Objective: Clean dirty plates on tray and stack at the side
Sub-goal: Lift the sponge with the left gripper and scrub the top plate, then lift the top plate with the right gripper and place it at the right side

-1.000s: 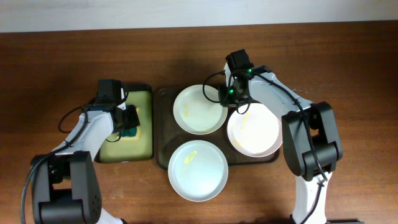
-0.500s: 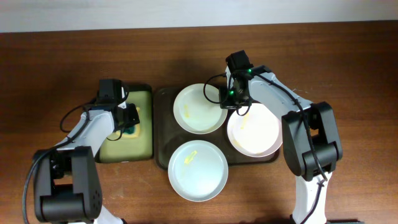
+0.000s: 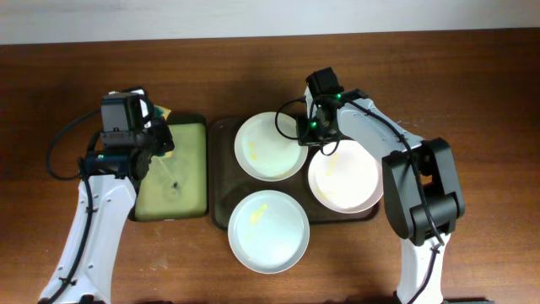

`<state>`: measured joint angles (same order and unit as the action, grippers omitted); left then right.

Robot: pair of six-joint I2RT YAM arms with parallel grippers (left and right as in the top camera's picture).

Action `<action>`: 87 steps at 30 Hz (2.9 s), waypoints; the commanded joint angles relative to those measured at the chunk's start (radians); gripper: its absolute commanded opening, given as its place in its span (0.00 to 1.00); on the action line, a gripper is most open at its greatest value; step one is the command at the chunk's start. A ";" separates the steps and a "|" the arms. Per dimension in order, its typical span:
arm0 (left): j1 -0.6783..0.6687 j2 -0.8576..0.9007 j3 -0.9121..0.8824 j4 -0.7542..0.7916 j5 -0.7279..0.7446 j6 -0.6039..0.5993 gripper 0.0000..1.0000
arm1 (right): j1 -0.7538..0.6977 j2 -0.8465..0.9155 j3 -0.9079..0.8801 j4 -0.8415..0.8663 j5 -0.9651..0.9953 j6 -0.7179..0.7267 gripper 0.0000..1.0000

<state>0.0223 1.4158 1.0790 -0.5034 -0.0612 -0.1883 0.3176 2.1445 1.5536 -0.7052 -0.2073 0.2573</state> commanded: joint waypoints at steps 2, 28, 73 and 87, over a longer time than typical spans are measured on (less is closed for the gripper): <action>0.006 -0.005 0.013 0.029 -0.009 0.071 0.00 | -0.006 0.005 -0.002 0.007 0.036 0.009 0.04; -0.365 0.472 0.361 -0.014 0.097 -0.204 0.00 | -0.006 0.005 -0.002 0.026 0.035 0.010 0.04; -0.084 0.296 0.736 -0.640 0.048 -0.170 0.00 | -0.003 0.005 -0.006 0.031 0.035 0.014 0.41; -0.130 0.128 0.694 -0.915 -0.531 -0.407 0.00 | 0.066 0.005 0.413 -0.165 0.026 0.048 0.04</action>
<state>-0.1066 1.5761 1.7763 -1.4109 -0.5465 -0.5728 0.3332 2.1590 1.8973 -0.8471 -0.2287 0.2928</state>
